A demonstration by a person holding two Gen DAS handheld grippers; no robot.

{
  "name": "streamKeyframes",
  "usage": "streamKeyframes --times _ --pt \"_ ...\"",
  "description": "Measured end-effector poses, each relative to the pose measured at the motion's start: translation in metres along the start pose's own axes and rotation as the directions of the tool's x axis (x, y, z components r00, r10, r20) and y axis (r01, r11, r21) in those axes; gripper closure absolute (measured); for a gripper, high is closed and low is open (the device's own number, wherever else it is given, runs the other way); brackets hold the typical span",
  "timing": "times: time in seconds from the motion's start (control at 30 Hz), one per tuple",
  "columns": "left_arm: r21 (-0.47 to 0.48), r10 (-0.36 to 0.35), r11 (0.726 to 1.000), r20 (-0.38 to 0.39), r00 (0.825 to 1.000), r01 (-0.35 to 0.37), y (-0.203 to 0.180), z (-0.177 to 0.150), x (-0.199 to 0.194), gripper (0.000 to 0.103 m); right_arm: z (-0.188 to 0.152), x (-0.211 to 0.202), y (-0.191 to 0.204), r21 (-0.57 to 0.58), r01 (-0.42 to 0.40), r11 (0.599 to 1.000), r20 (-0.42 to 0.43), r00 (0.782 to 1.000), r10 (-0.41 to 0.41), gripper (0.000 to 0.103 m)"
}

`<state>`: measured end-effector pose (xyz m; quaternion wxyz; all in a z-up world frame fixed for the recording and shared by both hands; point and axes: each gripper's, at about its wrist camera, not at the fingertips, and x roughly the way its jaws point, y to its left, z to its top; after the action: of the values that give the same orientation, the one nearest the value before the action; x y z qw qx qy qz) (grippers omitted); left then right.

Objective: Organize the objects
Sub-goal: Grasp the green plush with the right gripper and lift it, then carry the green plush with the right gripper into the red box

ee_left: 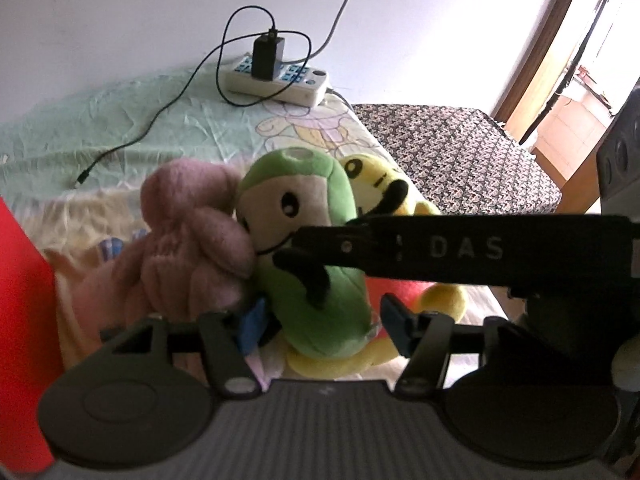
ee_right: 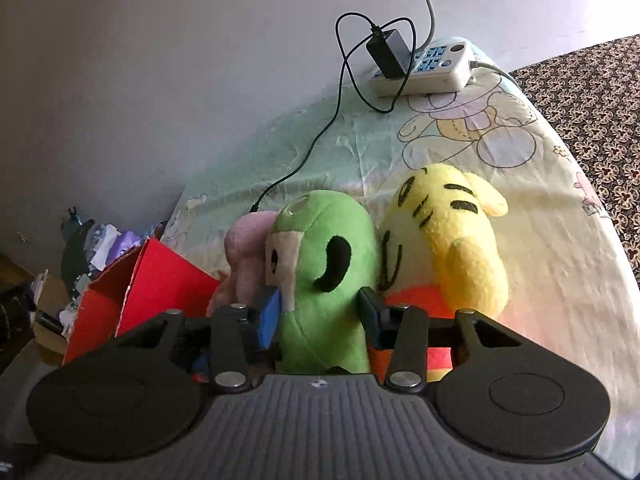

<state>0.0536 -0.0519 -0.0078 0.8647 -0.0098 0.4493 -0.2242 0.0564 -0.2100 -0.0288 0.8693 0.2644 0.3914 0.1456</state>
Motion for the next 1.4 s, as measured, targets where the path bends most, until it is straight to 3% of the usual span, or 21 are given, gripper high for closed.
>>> streamKeyframes --times 0.3,0.67,0.87,1.13,1.4 --pt "0.024 -0.041 0.999 0.023 0.999 0.041 -0.005 -0.005 -0.016 0.049 -0.005 -0.023 0.005 -0.046 0.010 0.999 0.031 0.999 -0.008 0.059" --pt "0.042 -0.088 0.996 0.089 0.992 0.084 -0.018 -0.024 -0.064 0.050 -0.026 -0.061 0.030 -0.091 -0.019 0.996 0.099 0.995 0.028 0.060" --pt "0.039 -0.073 0.997 0.140 0.987 0.068 -0.016 -0.036 -0.095 0.050 -0.039 -0.070 0.052 -0.133 -0.061 0.989 0.137 0.987 0.080 0.059" --pt "0.007 -0.015 1.000 0.226 0.974 0.014 0.020 -0.052 -0.145 0.050 -0.046 -0.053 0.110 -0.196 -0.139 0.971 0.144 0.975 0.168 0.060" --pt "-0.061 0.067 0.997 0.296 0.953 -0.051 0.099 -0.066 -0.198 0.050 -0.056 0.000 0.197 -0.256 -0.212 0.943 0.099 0.965 0.244 0.060"
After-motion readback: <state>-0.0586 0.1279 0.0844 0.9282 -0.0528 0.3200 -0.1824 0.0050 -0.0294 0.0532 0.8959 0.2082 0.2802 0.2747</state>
